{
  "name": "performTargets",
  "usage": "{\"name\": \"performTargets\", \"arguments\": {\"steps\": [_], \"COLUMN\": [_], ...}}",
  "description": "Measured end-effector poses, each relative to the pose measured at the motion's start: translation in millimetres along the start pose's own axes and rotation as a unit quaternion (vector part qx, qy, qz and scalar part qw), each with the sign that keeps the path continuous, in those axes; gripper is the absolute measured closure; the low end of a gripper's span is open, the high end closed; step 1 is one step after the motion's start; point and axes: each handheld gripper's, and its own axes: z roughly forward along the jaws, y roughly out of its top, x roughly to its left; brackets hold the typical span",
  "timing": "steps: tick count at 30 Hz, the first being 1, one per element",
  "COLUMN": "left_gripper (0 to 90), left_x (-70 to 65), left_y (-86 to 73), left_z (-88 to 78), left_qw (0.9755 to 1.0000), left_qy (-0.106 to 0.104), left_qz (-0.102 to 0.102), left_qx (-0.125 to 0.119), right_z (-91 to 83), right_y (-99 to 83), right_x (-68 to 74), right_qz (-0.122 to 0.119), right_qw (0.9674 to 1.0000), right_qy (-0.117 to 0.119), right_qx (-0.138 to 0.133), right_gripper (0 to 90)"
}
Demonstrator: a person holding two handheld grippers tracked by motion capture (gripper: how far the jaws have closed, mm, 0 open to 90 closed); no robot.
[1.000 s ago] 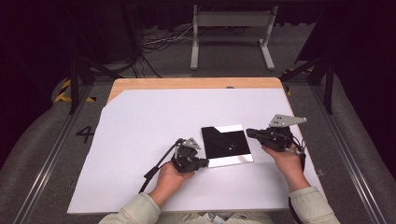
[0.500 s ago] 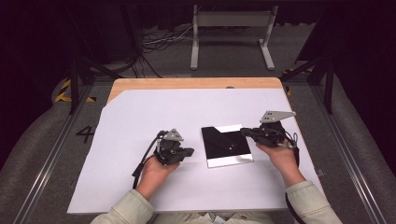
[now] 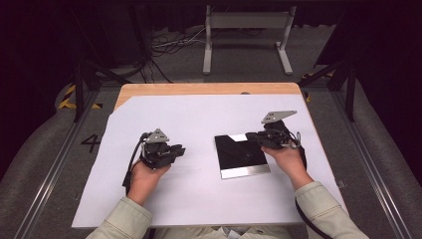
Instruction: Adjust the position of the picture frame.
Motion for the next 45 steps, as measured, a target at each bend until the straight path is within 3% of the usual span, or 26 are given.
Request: {"name": "performTargets", "arguments": {"steps": [3, 10, 23, 33, 45], "left_gripper": [70.1, 65.7, 64.2, 64.1, 64.0], "left_x": [4.9, 13.9, 15.6, 13.7, 14.0], "left_y": [-1.5, -4.7, -6.0, -6.0, -6.6], "left_z": [-2.9, -4.7, 0.4, 4.3, 6.5], "left_qw": [0.9998, 0.9994, 0.9996, 0.9996, 0.9995], "left_qy": [0.021, 0.028, 0.021, 0.015, 0.009], "left_qz": [0.0, -0.016, -0.019, -0.015, -0.019], "left_qx": [-0.006, -0.009, 0.004, 0.016, 0.023], "right_z": [9.4, 30.1, 70.3, 91.8, 109.6], "right_y": [6.8, 19.5, 32.0, 29.3, 34.5], "right_x": [-1.8, -9.0, -21.2, -24.3, -20.7], "right_qz": [0.002, 0.018, 0.038, 0.068, 0.073], "right_qw": [0.9999, 0.9989, 0.9945, 0.9921, 0.989], "right_qy": [0.0, 0.0, -0.019, -0.021, -0.032], "right_qx": [0.013, 0.043, 0.095, 0.103, 0.124], "right_gripper": [89.9, 89.9, 90.0, 89.9, 90.0]}}
